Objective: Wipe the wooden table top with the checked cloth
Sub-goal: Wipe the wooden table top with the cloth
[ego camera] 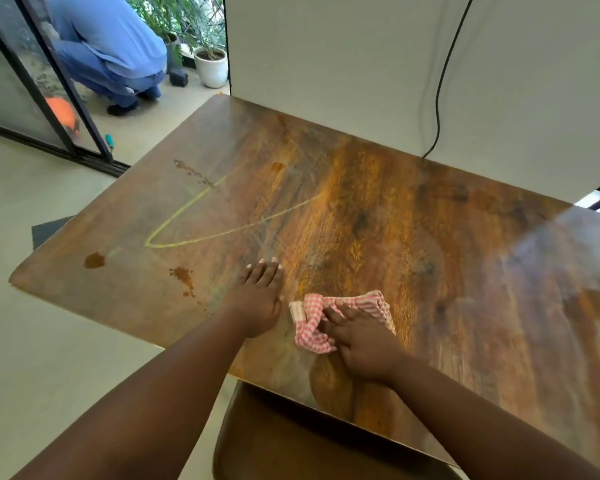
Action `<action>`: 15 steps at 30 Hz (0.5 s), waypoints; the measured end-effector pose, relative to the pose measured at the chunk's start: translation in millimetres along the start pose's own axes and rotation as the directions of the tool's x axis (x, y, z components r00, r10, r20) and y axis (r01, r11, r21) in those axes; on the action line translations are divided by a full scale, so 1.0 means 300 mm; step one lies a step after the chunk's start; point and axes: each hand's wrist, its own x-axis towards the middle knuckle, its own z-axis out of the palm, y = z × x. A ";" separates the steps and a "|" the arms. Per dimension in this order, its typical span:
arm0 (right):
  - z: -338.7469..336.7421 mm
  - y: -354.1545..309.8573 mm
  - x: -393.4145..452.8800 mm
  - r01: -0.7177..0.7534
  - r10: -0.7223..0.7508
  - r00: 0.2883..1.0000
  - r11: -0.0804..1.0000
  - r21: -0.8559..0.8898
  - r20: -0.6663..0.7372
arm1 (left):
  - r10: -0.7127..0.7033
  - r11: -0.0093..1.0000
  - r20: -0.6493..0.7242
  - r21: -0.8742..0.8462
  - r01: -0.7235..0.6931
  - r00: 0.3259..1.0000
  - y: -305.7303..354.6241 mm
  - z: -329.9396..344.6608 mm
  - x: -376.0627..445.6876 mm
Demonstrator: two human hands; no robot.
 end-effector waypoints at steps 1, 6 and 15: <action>0.002 -0.016 0.023 -0.052 0.052 0.999 0.998 0.028 -0.008 | 0.007 1.000 -0.006 -0.001 -0.007 1.000 -0.006 0.004 -0.004; 0.028 -0.135 0.088 -0.127 0.131 0.989 0.990 0.064 -0.067 | 0.040 0.999 -0.041 -0.008 -0.041 0.998 -0.044 0.009 -0.023; 0.063 -0.139 -0.091 0.126 -0.126 0.992 0.992 0.020 0.002 | 0.055 0.997 -0.080 0.058 -0.051 0.995 -0.183 0.009 -0.082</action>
